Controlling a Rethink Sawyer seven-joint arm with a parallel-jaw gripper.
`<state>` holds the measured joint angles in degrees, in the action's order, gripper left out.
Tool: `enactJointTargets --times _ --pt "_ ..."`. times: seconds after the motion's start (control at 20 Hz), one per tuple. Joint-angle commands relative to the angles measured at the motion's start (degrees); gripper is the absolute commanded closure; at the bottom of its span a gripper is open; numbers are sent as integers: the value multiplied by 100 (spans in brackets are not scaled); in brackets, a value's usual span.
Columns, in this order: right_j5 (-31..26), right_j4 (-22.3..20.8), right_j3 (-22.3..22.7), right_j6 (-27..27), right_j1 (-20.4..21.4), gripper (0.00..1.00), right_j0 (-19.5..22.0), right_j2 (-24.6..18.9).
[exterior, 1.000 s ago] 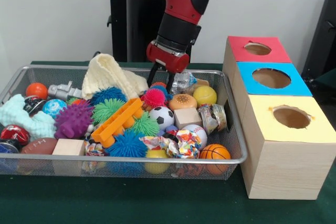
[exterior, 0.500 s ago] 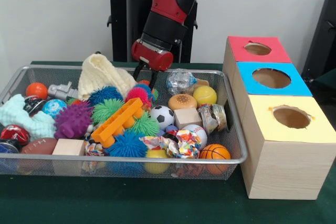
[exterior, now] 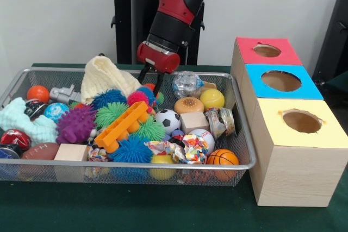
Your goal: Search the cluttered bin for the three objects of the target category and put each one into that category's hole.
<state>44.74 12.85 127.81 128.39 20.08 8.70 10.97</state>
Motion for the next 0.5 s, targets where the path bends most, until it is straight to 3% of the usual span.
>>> enactJointTargets --times 0.05,0.5 --pt "-580 677 570 2278 -967 0 11 -994" --pt "-104 908 804 2602 -1128 0 432 -960"
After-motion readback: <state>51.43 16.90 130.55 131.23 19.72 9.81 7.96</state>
